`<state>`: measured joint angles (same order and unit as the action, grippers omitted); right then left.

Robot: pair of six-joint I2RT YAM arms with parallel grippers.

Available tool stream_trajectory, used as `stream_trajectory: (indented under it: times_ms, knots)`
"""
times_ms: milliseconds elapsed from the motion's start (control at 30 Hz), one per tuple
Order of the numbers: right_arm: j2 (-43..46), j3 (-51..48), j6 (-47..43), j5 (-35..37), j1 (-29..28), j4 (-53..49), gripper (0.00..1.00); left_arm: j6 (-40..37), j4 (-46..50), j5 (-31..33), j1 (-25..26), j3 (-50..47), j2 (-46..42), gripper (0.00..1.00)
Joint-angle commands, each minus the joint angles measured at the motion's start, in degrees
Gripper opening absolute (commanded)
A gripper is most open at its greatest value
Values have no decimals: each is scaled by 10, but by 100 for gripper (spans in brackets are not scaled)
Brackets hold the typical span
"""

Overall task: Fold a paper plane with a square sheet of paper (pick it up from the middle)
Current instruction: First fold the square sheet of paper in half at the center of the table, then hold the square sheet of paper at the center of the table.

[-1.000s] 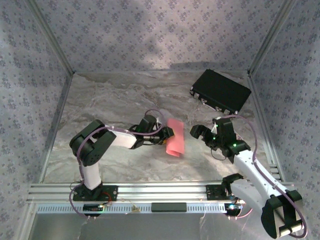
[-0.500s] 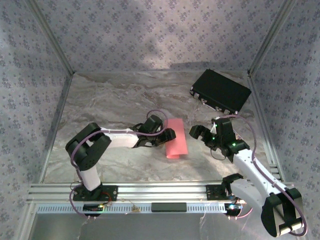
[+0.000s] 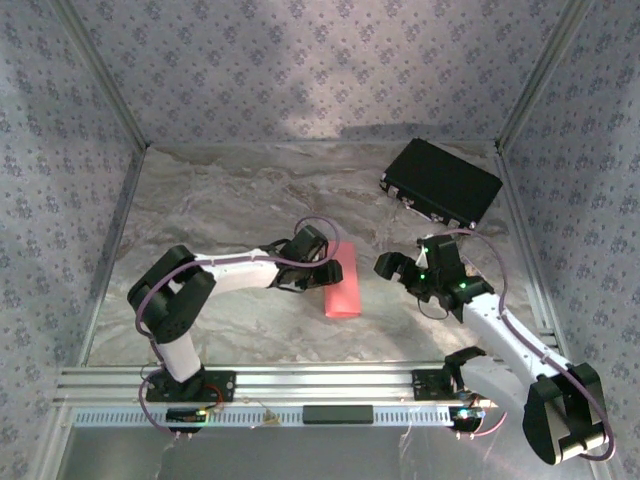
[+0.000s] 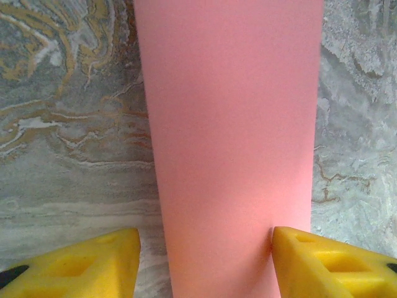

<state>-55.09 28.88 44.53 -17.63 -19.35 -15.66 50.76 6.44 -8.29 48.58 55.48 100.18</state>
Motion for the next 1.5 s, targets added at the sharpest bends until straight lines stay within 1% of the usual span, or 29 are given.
stream_trajectory:
  times_ms: [0, 200, 400, 633, 800, 1000, 1033, 1100, 1267, 1400, 1467]
  knots:
    - [-3, 17, -5, -1, -8, 15, 99, -37, 48, -2, -4, 23, 19, 57]
    - [-8, 13, 1, 4, -9, 17, 99, -52, 90, 0, -5, 46, 43, 55]
    - [-11, 14, 1, 4, -11, 15, 99, -63, 102, -6, -8, 55, 56, 54]
    - [-16, 13, 0, 5, -13, 14, 99, -107, 137, -35, -13, 81, 81, 53]
    - [-15, 13, 1, 7, -14, 14, 99, -123, 152, -60, -20, 92, 95, 53]
    - [-20, 13, -3, 2, -17, 18, 99, -138, 169, -71, -30, 101, 103, 52]
    - [-24, 13, -4, -2, -17, 21, 97, -141, 175, -69, -29, 105, 106, 53]
    - [-33, 13, -4, -14, -19, 32, 90, -143, 179, -68, -30, 108, 110, 52]
    - [-78, 19, -3, -40, -37, 64, 72, -146, 185, -67, -30, 112, 118, 52]
    - [-129, 24, 1, -53, -58, 104, 48, -148, 189, -66, -30, 116, 123, 52]
    - [-161, 33, 4, -55, -68, 120, 35, -147, 190, -66, -30, 116, 124, 52]
